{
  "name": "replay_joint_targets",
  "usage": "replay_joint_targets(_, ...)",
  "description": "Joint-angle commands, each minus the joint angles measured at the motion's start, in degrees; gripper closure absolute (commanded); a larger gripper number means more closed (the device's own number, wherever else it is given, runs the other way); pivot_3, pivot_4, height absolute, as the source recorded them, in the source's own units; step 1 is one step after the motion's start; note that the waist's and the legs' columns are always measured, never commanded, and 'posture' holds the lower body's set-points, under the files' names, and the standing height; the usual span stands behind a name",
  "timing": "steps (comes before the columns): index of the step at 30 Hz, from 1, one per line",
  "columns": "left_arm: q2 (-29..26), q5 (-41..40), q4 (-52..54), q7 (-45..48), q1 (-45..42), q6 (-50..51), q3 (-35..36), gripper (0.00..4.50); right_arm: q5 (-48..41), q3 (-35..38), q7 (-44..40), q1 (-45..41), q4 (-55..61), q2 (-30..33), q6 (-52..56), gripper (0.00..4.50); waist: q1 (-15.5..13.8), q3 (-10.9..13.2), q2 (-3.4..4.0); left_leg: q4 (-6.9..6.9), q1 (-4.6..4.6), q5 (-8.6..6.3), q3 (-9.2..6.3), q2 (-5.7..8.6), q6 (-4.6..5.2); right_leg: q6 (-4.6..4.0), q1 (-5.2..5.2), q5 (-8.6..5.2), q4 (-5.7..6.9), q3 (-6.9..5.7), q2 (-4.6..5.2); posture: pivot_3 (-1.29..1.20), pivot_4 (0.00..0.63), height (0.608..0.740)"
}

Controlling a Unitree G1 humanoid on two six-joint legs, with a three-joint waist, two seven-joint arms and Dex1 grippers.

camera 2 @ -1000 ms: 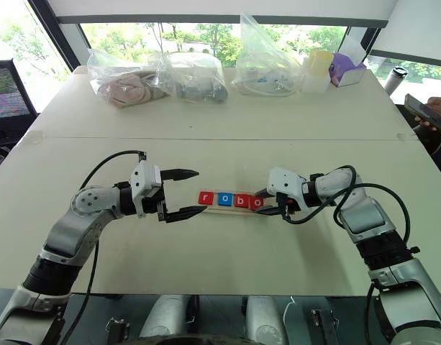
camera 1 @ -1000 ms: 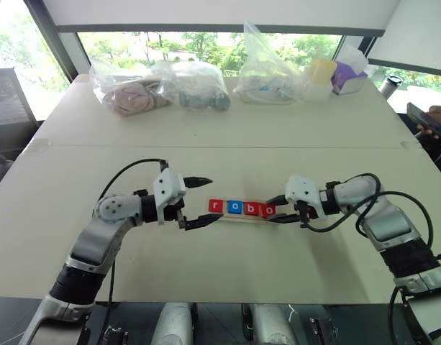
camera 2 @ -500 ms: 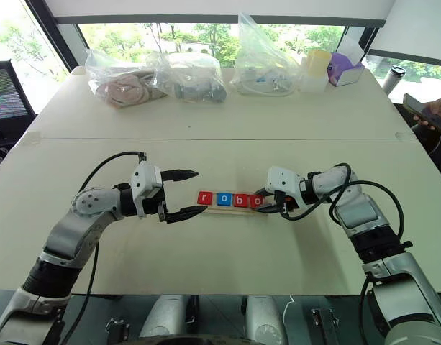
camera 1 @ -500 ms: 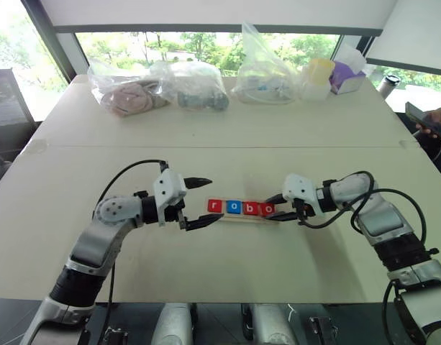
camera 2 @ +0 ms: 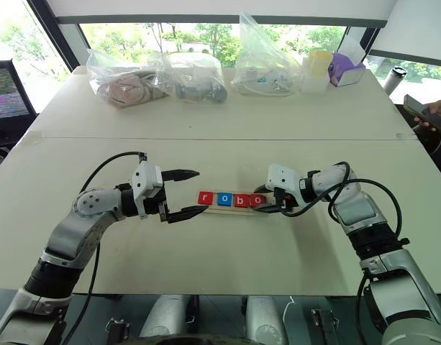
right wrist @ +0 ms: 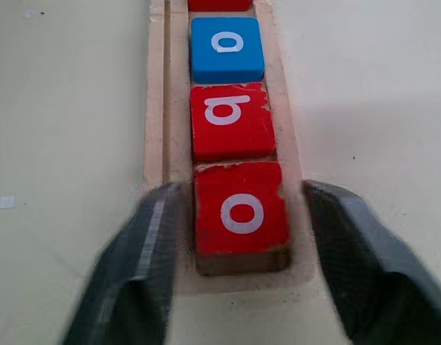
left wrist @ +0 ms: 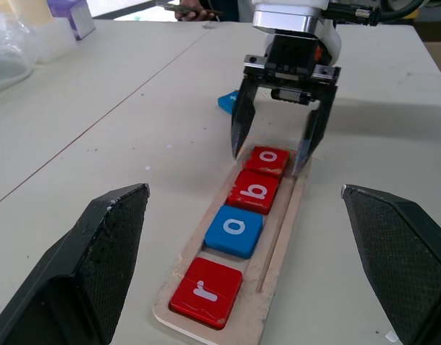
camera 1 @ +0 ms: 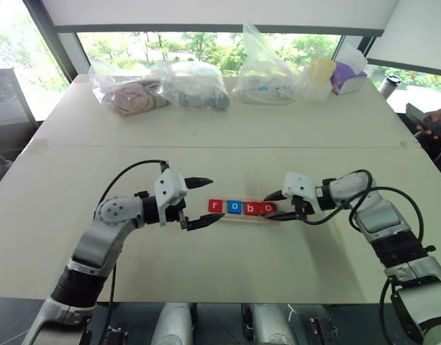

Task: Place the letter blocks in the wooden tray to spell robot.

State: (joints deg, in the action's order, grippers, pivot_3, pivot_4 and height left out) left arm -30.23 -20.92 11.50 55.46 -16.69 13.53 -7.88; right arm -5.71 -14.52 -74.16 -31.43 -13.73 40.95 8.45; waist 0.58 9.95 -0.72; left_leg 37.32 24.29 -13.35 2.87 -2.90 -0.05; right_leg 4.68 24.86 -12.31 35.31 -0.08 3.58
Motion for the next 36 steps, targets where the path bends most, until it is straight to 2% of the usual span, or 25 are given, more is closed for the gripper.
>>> replay_joint_targets(1,0.16,-0.32,2.14,-0.37,-0.14,-0.28,0.58,0.00,-0.70,0.81,-0.67,-1.16,1.65,0.04,0.60,0.06,0.00,0.00,0.00,0.00,0.00,0.00,0.00,0.00,0.00,0.00,0.00,0.00,0.00,0.00,0.00,0.00,0.150,0.740)
replay_joint_targets(20,0.16,-0.42,1.52,0.04,-0.72,-0.35,0.55,0.00,0.77,5.08,3.26,-4.38,-6.19,3.46,-3.25,0.06,0.03,0.00,0.00,0.02,-0.02,0.00,0.01,0.00,0.00,0.00,0.00,0.00,0.05,0.00,0.00,0.00,0.150,0.740)
replay_joint_targets(36,-3.10,-1.93,1.93,2.94,-0.96,0.05,2.14,0.00,2.87,4.29,4.72,-3.77,-8.29,1.55,-5.93,0.06,0.06,0.00,0.01,0.02,-0.04,0.01,0.01,0.00,0.00,0.00,0.00,0.00,0.09,0.01,0.00,0.00,0.150,0.740)
